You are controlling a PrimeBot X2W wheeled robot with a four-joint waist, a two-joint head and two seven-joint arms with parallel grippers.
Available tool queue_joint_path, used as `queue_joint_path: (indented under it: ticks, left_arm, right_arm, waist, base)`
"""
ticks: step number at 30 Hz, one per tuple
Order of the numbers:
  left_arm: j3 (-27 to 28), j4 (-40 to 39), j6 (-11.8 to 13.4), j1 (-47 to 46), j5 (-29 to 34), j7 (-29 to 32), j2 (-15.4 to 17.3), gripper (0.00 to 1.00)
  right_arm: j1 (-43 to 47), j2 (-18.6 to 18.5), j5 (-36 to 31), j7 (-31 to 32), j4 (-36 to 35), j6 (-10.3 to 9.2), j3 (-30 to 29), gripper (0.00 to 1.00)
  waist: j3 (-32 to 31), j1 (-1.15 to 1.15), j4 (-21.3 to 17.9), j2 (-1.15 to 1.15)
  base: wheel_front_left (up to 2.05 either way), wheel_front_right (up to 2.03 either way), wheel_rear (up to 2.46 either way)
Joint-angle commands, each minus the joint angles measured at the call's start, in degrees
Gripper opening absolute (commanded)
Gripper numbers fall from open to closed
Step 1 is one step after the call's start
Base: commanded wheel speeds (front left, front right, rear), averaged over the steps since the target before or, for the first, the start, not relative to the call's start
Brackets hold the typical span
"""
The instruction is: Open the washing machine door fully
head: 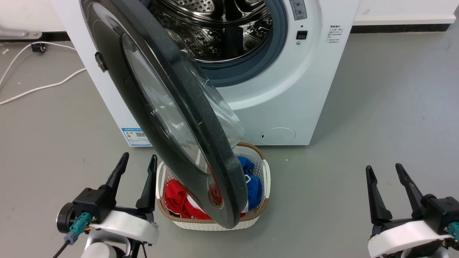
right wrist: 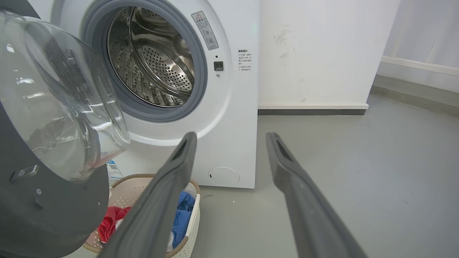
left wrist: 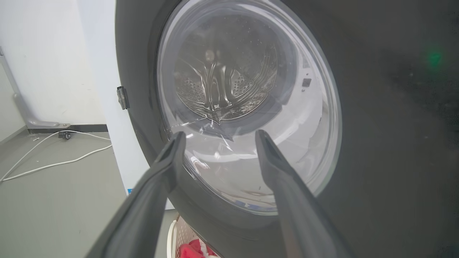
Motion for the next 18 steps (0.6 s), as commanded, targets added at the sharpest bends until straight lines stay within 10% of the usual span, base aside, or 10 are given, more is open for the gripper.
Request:
queue_joint_path:
  ticks: [1,11,12,14,18]
  left_arm:
    - [0.3,-0.1,0.0,0.2,0.2,-0.1,0.1,1.0]
    - [0.3,0.5,0.0,0.1,0.2,-0.1,0.2,1.0]
    - [0.3,0.6,0.0,0.2,0.1,-0.1,0.2,0.88]
    - [0.3,0.8,0.0,0.3,-0.2,-0.1,0.2,0.0]
    - [0.8,1.0,0.0,0.1,-0.5,-0.1,0.1,0.0]
  right_arm:
    - [0.5,0.3,-0.2,-0.1,0.0,-0.02,0.0,1.0]
    - [0.1,0.4,-0.3,-0.3,0.9,-0.02,0.1,1.0]
    - [0.1,0.4,-0.2,-0.4,1.0,-0.02,0.1,1.0]
    - [0.2,0.4,-0.2,-0.5,1.2,-0.02,0.2,1.0]
    - [0.2,0.4,-0.3,-0.7,1.5,-0.02,0.3,1.0]
  waist:
    - [0.0,0.0,0.0,0.0]
    - [-0.3,0.0,-0.1,0.0]
    - [-0.3,0.0,-0.1,0.0]
    - [-0.4,0.0,-0.2,0.0]
    - [-0.5,0.0,-0.3,0.0]
  base:
    - [0.0,0.0,0.0]
    - [0.0,0.0,0.0]
    - [0.0,0.0,0.0]
    - [0.0,0.0,0.0]
    - [0.0,0.0,0.0]
